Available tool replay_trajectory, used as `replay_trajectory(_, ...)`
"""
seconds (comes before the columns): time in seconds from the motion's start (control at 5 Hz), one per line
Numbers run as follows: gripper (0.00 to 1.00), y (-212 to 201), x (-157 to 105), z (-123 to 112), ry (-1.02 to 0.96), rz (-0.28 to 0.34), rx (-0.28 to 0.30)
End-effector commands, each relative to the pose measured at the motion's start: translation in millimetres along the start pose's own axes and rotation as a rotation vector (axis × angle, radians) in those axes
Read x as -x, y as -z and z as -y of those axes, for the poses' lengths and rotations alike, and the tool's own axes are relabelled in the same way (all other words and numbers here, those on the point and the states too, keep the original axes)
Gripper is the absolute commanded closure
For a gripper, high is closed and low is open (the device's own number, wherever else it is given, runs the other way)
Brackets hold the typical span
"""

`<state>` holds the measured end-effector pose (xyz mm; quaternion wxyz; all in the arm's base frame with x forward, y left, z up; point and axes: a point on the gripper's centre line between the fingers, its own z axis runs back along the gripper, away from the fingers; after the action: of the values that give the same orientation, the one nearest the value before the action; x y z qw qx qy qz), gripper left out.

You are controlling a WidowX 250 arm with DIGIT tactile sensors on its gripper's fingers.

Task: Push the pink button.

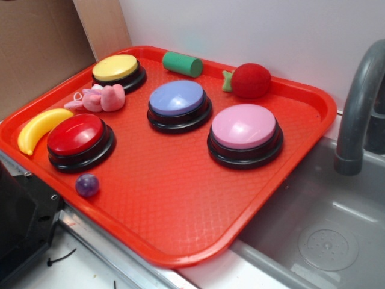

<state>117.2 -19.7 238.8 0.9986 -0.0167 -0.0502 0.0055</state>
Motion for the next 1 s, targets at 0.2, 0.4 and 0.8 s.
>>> replay_trajectory(0.2, 0.00, 52.6, -44.5, 48.8, 0.257, 0.097, -0.078)
replay_trajectory(0.4, 0.00, 82.5, -84.3, 79.7, 0.431, 0.109, -0.176)
replay_trajectory(0.8, 0.00, 136.6, -133.8, 99.4, 0.674, 0.106, -0.057)
